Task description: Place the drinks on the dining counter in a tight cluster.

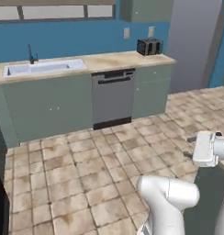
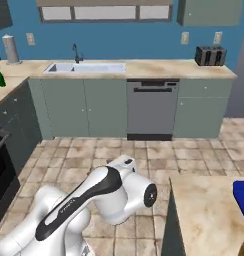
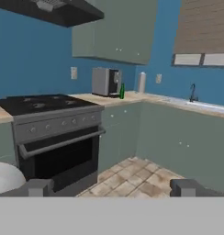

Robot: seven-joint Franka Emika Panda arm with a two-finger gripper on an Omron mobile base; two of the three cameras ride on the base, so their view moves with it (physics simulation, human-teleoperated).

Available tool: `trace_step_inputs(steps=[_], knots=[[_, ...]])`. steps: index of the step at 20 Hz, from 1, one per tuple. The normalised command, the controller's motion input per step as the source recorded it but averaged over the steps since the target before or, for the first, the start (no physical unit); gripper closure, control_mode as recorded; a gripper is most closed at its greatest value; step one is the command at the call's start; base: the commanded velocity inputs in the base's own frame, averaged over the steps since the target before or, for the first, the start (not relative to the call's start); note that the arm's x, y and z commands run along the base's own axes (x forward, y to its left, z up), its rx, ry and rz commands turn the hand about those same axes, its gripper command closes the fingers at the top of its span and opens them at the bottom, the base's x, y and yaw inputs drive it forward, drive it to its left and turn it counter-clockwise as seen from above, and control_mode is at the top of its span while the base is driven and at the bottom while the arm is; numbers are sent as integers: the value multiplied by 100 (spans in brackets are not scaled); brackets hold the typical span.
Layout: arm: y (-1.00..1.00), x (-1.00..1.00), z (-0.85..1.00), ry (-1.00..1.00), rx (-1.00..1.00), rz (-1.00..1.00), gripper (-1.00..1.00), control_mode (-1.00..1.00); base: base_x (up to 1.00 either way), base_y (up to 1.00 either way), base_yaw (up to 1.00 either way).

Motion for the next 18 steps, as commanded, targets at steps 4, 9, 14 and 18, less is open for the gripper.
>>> trace_step_inputs(steps=[4, 9, 14, 18], knots=[[0, 0, 0, 0, 0, 0, -100, 100, 0, 1, 81], [0, 0, 0, 0, 0, 0, -100, 100, 29, 0, 60], [0, 0, 0, 0, 0, 0, -100, 100, 68, 0, 21], [0, 0, 0, 0, 0, 0, -100, 100, 78, 0, 10]])
